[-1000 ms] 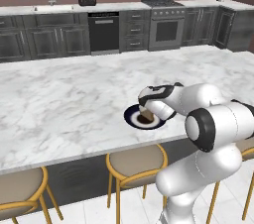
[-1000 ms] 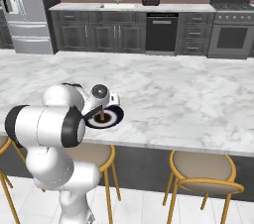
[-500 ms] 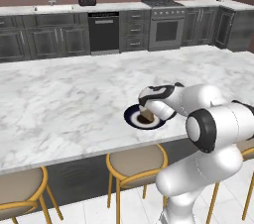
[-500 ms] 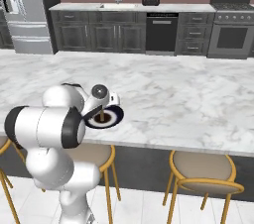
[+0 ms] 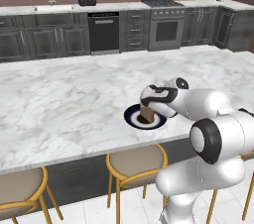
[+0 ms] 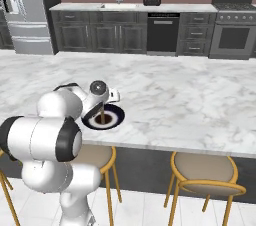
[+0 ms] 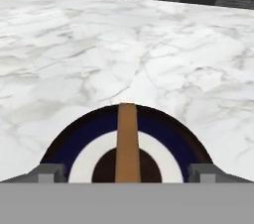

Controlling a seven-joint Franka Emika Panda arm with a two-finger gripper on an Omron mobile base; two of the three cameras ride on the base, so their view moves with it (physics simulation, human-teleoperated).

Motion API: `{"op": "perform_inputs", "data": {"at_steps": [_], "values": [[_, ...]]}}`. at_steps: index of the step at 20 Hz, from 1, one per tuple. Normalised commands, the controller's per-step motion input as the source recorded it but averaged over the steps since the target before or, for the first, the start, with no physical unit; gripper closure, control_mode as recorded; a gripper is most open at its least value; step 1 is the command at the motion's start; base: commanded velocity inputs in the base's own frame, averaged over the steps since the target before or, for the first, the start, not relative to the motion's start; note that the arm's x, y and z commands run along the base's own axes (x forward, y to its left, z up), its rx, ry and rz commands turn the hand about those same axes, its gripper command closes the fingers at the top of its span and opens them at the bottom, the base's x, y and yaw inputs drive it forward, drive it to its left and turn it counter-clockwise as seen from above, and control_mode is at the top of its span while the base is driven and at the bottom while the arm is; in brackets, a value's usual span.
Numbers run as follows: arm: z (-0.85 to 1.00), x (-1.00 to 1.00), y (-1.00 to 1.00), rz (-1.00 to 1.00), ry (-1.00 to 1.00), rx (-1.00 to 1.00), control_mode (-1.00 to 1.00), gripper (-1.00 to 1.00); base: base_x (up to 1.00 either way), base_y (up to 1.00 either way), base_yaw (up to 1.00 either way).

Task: Start the toaster. Once the lever pops up, take the bread to the plate on the dining counter.

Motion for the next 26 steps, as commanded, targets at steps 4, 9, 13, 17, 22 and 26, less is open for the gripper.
{"op": "perform_inputs", "data": {"at_steps": [4,9,13,17,22,26], "values": [[0.70,-0.16,0.00,0.00,0.09,0.00,-1.00,-1.00,0.00,0.00,0.00],[0.65,-0.59,0.01,-0.01,0.11,0.00,-1.00,-1.00,0.00,0.00,0.00],[0.67,-0.57,0.03,-0.07,0.09,0.00,-1.00,-1.00,0.00,0.00,0.00],[0.59,-0.84,0.02,-0.14,0.06,0.00,-1.00,-1.00,0.00,0.00,0.00],[0.29,-0.85,0.02,-0.11,0.01,0.00,-1.00,-1.00,0.00,0.00,0.00],[0.04,-0.83,0.00,-0.05,0.00,0.00,-1.00,-1.00,0.00,0.00,0.00]]}}
